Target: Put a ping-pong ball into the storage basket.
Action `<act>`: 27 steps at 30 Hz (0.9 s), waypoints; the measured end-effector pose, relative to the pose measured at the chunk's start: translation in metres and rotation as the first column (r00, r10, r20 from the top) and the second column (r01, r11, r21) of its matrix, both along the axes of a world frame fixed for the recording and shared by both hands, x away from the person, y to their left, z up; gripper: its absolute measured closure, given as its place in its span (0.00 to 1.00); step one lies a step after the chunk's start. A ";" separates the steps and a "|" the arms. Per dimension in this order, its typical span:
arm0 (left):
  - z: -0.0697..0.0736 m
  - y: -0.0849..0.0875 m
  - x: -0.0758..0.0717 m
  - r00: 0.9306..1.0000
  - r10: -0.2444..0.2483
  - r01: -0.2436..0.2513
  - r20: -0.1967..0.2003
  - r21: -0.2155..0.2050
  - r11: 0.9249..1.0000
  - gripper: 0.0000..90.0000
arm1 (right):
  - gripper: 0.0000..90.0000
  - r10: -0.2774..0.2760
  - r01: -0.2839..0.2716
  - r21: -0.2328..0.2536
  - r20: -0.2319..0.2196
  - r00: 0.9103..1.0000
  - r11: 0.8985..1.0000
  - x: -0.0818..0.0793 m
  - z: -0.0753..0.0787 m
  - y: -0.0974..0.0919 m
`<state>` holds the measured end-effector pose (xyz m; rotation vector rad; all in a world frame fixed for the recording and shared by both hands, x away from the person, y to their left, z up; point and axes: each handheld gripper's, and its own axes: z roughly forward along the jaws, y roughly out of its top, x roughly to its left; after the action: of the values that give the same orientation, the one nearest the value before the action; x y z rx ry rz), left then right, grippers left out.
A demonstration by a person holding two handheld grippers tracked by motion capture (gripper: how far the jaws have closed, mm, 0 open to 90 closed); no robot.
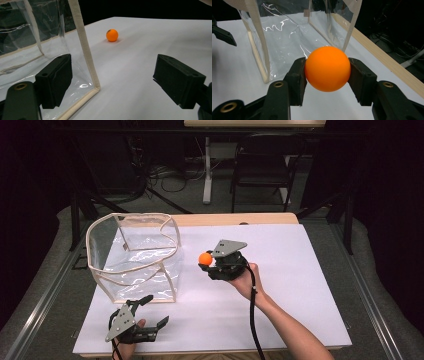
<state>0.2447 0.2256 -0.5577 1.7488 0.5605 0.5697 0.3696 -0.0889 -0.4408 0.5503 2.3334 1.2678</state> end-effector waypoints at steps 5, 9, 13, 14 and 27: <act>0.000 0.000 0.000 1.000 -0.003 0.003 0.002 0.003 1.000 0.17 | 0.57 0.000 0.000 -0.002 -0.001 1.000 1.000 0.002 0.003 0.002; 0.000 0.000 0.000 1.000 -0.003 0.003 0.001 0.000 1.000 0.17 | 0.57 0.001 -0.001 0.002 -0.003 1.000 1.000 0.005 0.006 0.003; 0.000 0.000 0.001 1.000 -0.003 0.003 -0.002 0.002 1.000 0.17 | 0.56 0.001 -0.001 0.001 0.001 1.000 1.000 0.007 0.010 0.005; 0.000 -0.001 0.000 1.000 -0.004 0.004 -0.001 0.005 1.000 0.17 | 0.57 0.001 -0.001 0.004 0.000 1.000 1.000 0.008 0.011 0.005; 0.000 -0.001 0.001 1.000 -0.003 0.003 0.002 0.007 1.000 0.17 | 0.57 -0.001 0.001 0.004 0.003 1.000 1.000 0.015 0.020 0.008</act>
<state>0.2452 0.2251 -0.5576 1.7548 0.5549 0.5721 0.3849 -0.0805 -0.4206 0.5500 2.3285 1.2723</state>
